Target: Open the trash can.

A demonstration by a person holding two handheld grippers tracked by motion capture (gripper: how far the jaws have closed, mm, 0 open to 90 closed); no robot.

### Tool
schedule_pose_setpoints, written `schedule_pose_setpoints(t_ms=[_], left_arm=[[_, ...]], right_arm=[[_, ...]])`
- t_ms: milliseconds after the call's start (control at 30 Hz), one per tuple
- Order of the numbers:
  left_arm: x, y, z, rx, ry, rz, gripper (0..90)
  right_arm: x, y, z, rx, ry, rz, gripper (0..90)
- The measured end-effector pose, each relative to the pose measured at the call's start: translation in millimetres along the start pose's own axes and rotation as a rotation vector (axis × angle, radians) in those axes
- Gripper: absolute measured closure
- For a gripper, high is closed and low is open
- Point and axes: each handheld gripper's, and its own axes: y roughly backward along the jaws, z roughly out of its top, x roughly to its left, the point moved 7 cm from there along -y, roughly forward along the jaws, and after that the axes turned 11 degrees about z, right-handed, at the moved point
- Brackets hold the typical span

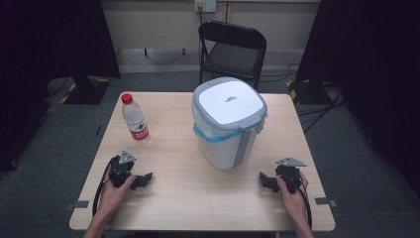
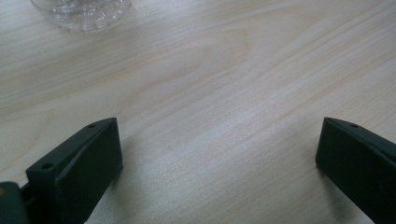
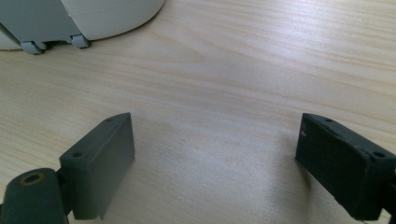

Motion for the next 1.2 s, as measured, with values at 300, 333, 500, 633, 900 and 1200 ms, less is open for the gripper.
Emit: schedule_pose_setpoints(t_ms=[300,333,500,633,900,1200], left_arm=[[-2.0,0.7,1.3,0.002,0.027,0.024,1.8],[-3.4,1.4,1.8,0.004,0.028,0.019,2.9],[-9.6,3.4,6.9,0.002,0.034,0.009,16.4],[-29.3,0.1,16.3,0.019,-0.038,-0.027,16.6],[-58.0,-12.5,81.7,-0.098,-0.017,-0.115,17.4],[-71.8,-46.1,142.7,-0.138,0.044,-0.178,17.7]], right_arm=[[0.3,-0.1,0.1,0.000,-0.005,-0.005,10.6],[0.1,-0.8,0.8,-0.001,-0.004,-0.006,10.6],[2.1,-8.0,10.7,0.020,0.013,0.004,16.2],[3.3,-11.7,24.6,0.034,0.056,-0.031,18.5],[-5.3,-16.1,58.7,-0.032,0.005,-0.028,19.2],[-20.3,-21.9,86.1,-0.084,-0.039,-0.067,21.0]])
